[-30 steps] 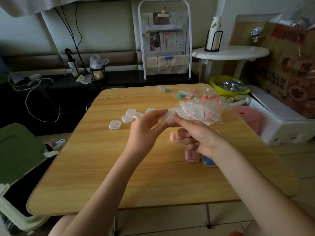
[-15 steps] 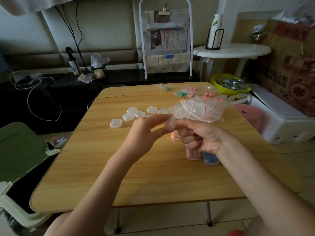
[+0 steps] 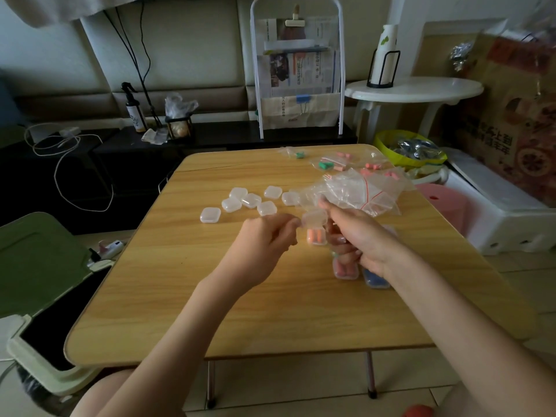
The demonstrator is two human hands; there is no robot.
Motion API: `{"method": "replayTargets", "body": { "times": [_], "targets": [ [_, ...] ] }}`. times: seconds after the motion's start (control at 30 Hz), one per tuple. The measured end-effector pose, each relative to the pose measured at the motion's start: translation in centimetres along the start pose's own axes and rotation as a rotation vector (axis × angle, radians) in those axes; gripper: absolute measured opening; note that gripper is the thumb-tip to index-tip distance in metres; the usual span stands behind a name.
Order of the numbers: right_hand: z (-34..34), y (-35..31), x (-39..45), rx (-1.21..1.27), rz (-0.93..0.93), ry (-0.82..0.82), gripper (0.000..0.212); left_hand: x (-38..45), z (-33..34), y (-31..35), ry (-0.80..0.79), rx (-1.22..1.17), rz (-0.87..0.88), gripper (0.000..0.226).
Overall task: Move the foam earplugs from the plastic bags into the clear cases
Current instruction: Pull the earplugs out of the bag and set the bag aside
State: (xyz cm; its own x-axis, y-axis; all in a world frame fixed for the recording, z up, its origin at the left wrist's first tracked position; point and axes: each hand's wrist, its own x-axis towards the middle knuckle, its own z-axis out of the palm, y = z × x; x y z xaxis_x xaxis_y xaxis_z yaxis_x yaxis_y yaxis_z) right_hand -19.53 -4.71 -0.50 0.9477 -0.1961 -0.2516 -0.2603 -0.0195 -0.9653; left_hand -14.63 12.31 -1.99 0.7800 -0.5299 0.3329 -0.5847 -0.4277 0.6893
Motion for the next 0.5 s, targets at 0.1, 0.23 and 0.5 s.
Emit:
{"method": "replayTargets", "body": {
  "times": [0.1, 0.23, 0.5],
  "targets": [
    [0.4, 0.0, 0.1, -0.1, -0.125, 0.11, 0.046, -0.1, 0.1, 1.1, -0.027, -0.334, -0.191, 0.027],
    [0.6, 0.3, 0.5, -0.395, -0.333, 0.326, 0.049, -0.4, 0.1, 2.2, -0.208, -0.766, -0.375, 0.028],
    [0.7, 0.8, 1.8, -0.054, -0.099, 0.339, 0.04, -0.3, 1.0, 1.9, -0.348, -1.328, -0.747, 0.027]
  ]
}}
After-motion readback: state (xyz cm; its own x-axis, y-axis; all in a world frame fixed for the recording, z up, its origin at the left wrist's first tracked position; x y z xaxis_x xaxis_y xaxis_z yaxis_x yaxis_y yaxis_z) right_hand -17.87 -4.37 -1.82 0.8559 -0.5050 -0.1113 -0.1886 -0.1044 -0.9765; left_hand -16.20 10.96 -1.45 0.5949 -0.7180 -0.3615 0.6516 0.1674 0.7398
